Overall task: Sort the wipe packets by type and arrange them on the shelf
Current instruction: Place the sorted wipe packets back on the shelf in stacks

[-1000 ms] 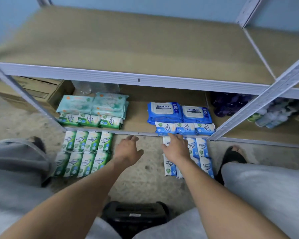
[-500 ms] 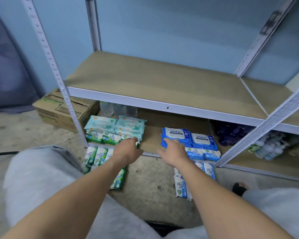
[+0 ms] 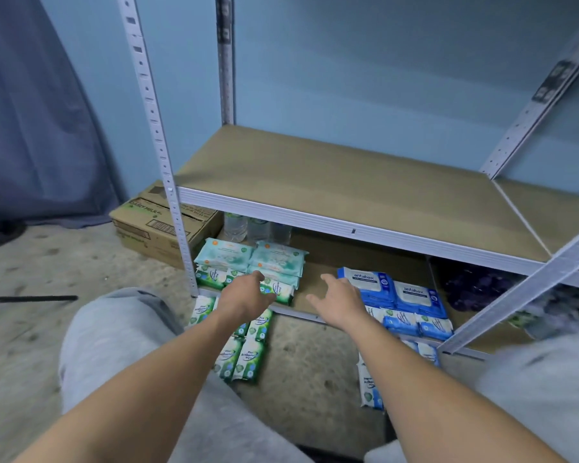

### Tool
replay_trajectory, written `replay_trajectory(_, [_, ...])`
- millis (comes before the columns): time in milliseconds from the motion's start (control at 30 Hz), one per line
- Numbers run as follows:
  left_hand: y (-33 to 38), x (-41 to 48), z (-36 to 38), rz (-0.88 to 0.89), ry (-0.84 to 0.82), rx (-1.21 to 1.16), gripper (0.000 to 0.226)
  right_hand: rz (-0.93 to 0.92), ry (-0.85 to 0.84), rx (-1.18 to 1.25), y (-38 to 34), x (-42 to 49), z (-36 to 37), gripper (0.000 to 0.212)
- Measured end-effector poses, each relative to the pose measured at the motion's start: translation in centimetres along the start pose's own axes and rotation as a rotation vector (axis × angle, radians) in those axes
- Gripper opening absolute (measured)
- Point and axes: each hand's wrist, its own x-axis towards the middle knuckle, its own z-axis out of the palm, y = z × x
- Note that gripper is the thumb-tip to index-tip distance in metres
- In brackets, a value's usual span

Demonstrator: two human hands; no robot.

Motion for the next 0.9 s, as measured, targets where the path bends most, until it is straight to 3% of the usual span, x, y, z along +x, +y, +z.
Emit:
replay_trajectory(233, [-0.1,-0.4,-0.5,-0.014,0.038,0.004,0.063,-0.043,-0.025,0.046,-0.7,1.0,-0.7,0.061])
replay_trajectory(467, [-1.6,0.6,0.1,-0.074,0.038,0.021,0.064,-0.080,-0.108,0.105,-0.9,4.3,1.6,0.071])
replay_trajectory(900, [-6.1,9.3,7.0,-0.145,-0.021,-0.102,0.058,0.055,-0.181,0.238,3.7,15.1,8.6,0.071])
